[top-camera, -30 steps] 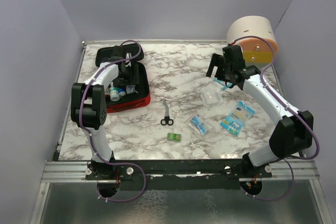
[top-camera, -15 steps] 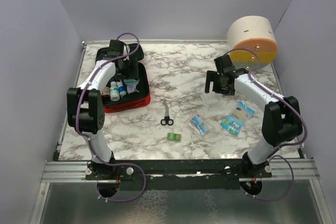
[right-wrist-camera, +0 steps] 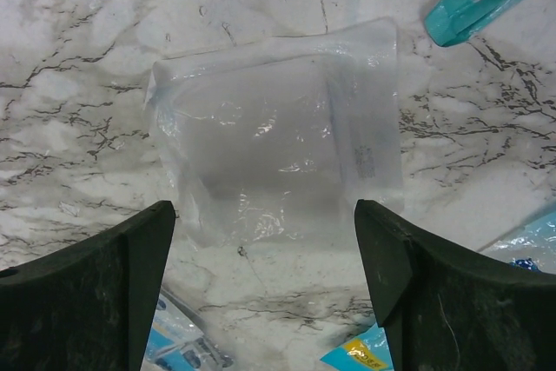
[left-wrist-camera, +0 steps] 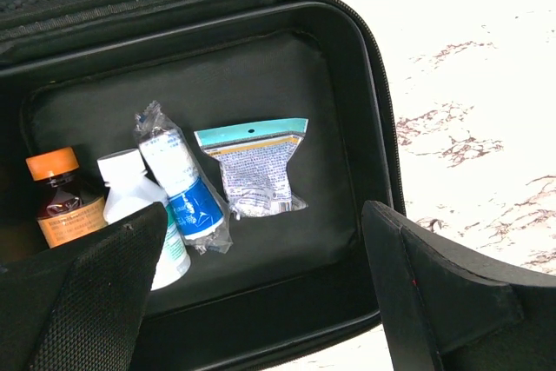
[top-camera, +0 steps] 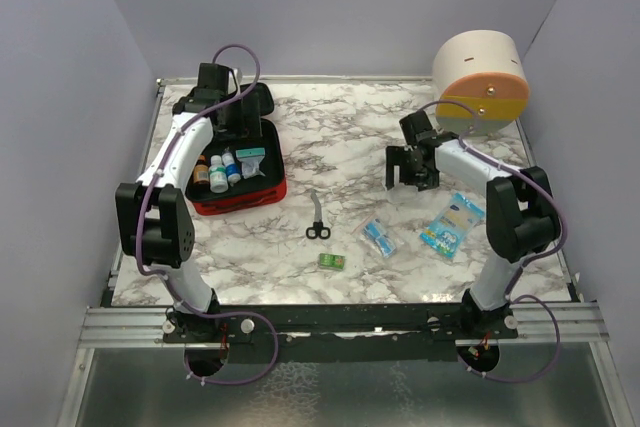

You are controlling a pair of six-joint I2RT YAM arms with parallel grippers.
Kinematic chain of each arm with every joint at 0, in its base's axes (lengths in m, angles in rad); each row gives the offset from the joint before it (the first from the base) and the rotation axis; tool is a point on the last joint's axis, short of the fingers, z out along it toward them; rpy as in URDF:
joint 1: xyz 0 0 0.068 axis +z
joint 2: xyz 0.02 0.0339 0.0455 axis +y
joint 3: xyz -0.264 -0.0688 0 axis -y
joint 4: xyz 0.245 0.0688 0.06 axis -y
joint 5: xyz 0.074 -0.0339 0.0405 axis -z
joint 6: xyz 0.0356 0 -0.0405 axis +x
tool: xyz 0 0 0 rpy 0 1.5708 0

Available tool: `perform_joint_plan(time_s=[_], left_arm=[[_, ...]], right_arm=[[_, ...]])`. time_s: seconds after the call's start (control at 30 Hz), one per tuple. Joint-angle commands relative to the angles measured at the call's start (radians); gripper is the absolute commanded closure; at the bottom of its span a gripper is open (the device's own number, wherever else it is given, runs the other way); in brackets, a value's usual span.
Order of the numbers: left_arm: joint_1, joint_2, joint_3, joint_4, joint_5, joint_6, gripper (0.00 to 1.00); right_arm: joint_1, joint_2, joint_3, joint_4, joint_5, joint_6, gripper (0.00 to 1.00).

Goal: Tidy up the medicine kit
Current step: Pick up the medical item at the center of the board.

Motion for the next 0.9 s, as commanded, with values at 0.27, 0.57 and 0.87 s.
perform_joint_plan(time_s=[0.27, 0.57, 0.87], left_arm=[[0.004, -0.094, -0.043, 0.002, 0.046, 0.026, 0.04], [0.006, -0.101, -0.051, 0.002, 0.043, 0.033, 0.03], [0.059, -0.114, -0.061, 0.001, 0.024, 0.008, 0.02]], right_arm=[[0.017, 0.067, 0.053, 0.038, -0.050, -0.071, 0.52], [0.017, 0.050, 0.060, 0.026, -0.072, -0.048, 0.95], [0.128, 0.067, 0.373, -0.116, -0.077, -0.045, 0.96]])
